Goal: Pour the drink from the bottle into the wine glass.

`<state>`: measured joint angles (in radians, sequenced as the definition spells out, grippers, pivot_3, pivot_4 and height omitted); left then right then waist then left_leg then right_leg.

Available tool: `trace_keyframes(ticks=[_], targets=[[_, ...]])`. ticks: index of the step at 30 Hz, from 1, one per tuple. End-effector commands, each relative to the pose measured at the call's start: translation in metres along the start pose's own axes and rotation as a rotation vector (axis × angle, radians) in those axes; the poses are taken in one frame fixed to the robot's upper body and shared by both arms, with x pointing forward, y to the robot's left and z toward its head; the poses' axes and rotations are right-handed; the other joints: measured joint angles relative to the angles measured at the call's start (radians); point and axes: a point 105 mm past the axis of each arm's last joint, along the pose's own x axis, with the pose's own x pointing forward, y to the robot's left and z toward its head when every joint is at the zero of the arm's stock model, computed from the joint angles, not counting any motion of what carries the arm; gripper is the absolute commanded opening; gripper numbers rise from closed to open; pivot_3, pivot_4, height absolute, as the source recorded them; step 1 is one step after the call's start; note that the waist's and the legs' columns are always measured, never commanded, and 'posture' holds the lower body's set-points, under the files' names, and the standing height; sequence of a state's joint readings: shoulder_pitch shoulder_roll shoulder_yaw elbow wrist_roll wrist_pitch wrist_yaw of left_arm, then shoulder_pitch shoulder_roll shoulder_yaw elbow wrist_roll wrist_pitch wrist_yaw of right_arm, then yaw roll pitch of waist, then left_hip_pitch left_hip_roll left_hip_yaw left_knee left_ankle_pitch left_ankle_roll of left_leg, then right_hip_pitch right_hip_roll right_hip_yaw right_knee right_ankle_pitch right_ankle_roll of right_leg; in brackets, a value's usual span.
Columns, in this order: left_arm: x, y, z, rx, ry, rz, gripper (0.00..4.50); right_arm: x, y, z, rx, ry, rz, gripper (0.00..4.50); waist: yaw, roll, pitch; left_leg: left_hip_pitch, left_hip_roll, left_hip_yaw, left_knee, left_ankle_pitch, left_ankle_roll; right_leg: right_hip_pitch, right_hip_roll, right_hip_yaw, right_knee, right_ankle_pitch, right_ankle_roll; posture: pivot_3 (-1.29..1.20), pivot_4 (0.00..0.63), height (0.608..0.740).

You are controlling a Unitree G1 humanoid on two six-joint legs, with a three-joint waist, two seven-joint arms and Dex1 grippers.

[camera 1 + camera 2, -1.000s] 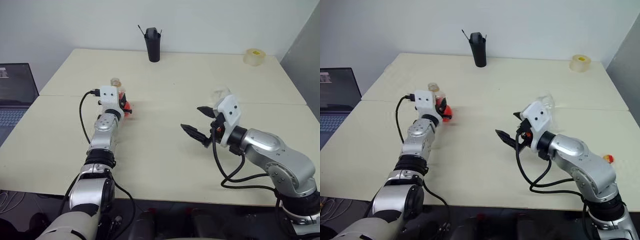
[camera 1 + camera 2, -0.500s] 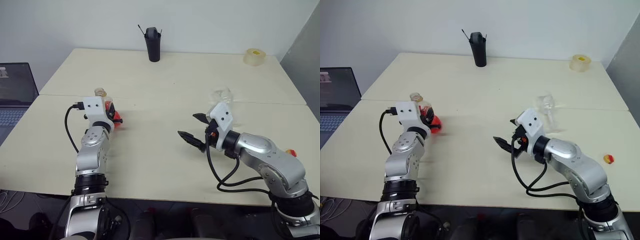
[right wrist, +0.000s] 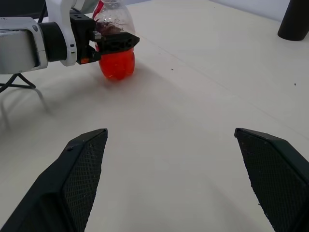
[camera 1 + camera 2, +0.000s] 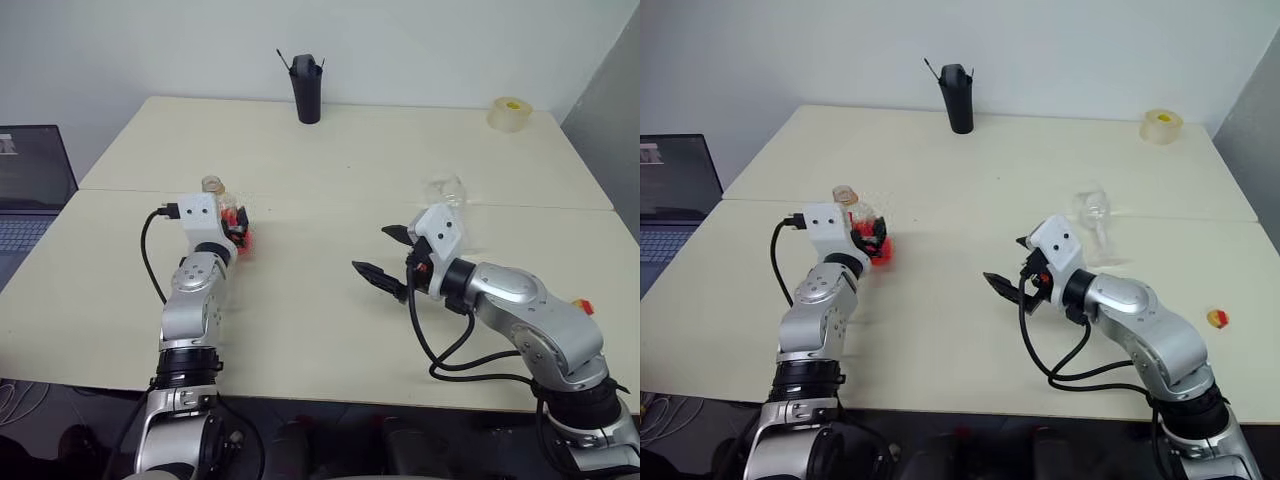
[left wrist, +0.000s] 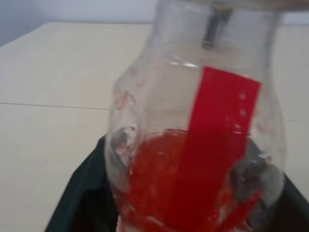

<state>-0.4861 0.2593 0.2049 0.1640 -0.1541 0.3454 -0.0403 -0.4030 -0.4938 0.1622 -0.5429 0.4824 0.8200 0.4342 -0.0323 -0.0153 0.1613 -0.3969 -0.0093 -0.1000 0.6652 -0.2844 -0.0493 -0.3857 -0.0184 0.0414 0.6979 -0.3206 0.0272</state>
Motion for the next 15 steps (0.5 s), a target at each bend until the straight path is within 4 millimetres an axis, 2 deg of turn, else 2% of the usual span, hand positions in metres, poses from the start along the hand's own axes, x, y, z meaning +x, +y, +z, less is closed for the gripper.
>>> trace_keyframes(ticks=[1, 2, 7, 15], targets=[[-0.002, 0.005, 0.017, 0.017, -0.056, 0.013, 4.31, -0.001, 0.002, 0.007, -0.023, -0.03, 0.004, 4.5, 0.0, 0.0, 0.0, 0.0, 0.0, 0.0, 0.0, 0.0, 0.0, 0.0, 0.0, 0.0, 0.0, 0.0, 0.0, 0.0, 0.15, 0.74], [-0.002, 0.006, 0.017, 0.019, -0.055, 0.016, 4.48, -0.001, 0.002, 0.007, -0.022, -0.029, 0.006, 4.5, 0.0, 0.0, 0.0, 0.0, 0.0, 0.0, 0.0, 0.0, 0.0, 0.0, 0.0, 0.0, 0.0, 0.0, 0.0, 0.0, 0.15, 0.74], [-0.005, 0.006, 0.016, 0.024, -0.053, 0.017, 4.48, 0.001, 0.004, 0.006, -0.021, -0.027, 0.014, 4.5, 0.0, 0.0, 0.0, 0.0, 0.0, 0.0, 0.0, 0.0, 0.0, 0.0, 0.0, 0.0, 0.0, 0.0, 0.0, 0.0, 0.15, 0.74], [-0.021, 0.007, 0.009, 0.04, -0.036, -0.017, 4.48, 0.001, 0.007, 0.002, -0.017, -0.015, 0.031, 4.5, 0.0, 0.0, 0.0, 0.0, 0.0, 0.0, 0.0, 0.0, 0.0, 0.0, 0.0, 0.0, 0.0, 0.0, 0.0, 0.0, 0.15, 0.74]])
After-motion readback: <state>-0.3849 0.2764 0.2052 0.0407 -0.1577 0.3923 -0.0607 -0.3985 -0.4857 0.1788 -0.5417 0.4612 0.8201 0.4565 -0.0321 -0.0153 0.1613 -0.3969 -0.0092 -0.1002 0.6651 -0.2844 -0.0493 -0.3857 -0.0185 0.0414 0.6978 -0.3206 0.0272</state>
